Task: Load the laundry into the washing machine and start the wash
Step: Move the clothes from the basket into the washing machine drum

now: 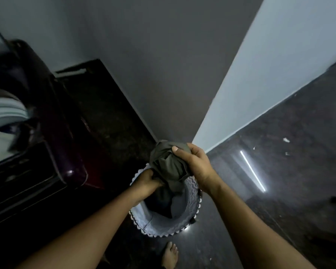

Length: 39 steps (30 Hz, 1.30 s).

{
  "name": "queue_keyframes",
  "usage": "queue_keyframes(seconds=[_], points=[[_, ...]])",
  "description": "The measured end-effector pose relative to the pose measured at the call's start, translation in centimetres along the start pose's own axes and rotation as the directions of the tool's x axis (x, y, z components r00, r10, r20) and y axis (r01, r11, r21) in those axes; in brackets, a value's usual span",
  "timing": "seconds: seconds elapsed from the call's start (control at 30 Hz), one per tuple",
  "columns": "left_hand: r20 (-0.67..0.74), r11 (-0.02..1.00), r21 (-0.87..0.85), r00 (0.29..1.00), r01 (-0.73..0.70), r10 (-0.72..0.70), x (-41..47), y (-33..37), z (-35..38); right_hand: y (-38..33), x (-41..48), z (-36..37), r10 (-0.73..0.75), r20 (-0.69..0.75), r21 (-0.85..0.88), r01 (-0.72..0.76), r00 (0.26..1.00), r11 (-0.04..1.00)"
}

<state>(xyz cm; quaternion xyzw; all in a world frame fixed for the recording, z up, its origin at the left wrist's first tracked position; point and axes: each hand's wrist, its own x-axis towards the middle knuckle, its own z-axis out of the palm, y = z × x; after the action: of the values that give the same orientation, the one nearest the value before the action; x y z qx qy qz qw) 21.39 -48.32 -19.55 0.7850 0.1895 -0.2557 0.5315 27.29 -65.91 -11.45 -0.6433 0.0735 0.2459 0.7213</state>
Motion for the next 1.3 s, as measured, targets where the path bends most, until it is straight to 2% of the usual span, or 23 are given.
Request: queue_keyframes(seconds=[0.1, 0.23, 0.43, 0.53, 0.63, 0.73, 0.83, 0.93, 1.03, 1.1, 1.2, 1.3], points=[[0.009, 0.987, -0.151, 0.998, -0.062, 0.064, -5.1, 4.4, -2.2, -4.3, -2.9, 0.1, -0.106, 0.047, -0.157, 0.112, 0.993, 0.981], [0.007, 0.949, -0.287, 0.99, -0.133, 0.141, -9.8, 9.5, -5.4, -8.7, -5.7, 1.8, -0.181, 0.135, -0.252, 0.21, 0.974, 0.945], [-0.129, 0.895, -0.354, 0.962, -0.272, 0.242, -15.2, 15.3, -10.9, -16.5, -8.5, 7.5, -0.275, 0.33, -0.234, 0.361, 0.903, 0.903], [-0.218, 0.852, -0.378, 0.929, -0.362, 0.298, -17.2, 17.0, -13.9, -20.1, -9.2, 10.8, -0.36, 0.333, -0.198, 0.438, 0.871, 0.877], [-0.299, 0.764, -0.454, 0.886, -0.458, 0.353, -19.4, 18.8, -17.3, -22.3, -9.8, 13.2, -0.421, 0.306, -0.172, 0.484, 0.854, 0.858], [-0.351, 0.661, -0.54, 0.853, -0.521, 0.386, -21.5, 20.6, -21.3, -22.4, -10.3, 15.3, -0.364, 0.35, -0.251, 0.461, 0.863, 0.851], [-0.39, 0.573, -0.589, 0.821, -0.57, 0.416, -23.2, 21.8, -25.0, -20.9, -9.7, 18.2, -0.282, 0.37, -0.478, 0.442, 0.885, 0.759], [-0.424, 0.561, -0.541, 0.779, -0.627, 0.461, -25.1, 22.1, -29.0, -20.3, -8.8, 22.0, -0.259, 0.337, -0.569, 0.415, 0.905, 0.71], [-0.515, 0.579, -0.45, 0.728, -0.679, 0.453, -26.7, 20.7, -33.8, -21.6, -8.3, 25.4, -0.281, 0.264, -0.403, 0.37, 0.923, 0.837], [-0.573, 0.606, -0.404, 0.706, -0.685, 0.416, -27.5, 18.5, -37.4, -23.1, -7.9, 27.9, -0.309, 0.217, -0.285, 0.363, 0.926, 0.887], [-0.601, 0.686, -0.35, 0.715, -0.638, 0.358, -28.3, 14.3, -41.8, -25.0, -7.3, 32.1, -0.319, 0.198, -0.103, 0.343, 0.927, 0.934], [-0.595, 0.784, -0.296, 0.748, -0.546, 0.296, -28.1, 10.1, -44.8, -25.6, -7.2, 37.1, -0.324, 0.25, 0.017, 0.33, 0.913, 0.944]])
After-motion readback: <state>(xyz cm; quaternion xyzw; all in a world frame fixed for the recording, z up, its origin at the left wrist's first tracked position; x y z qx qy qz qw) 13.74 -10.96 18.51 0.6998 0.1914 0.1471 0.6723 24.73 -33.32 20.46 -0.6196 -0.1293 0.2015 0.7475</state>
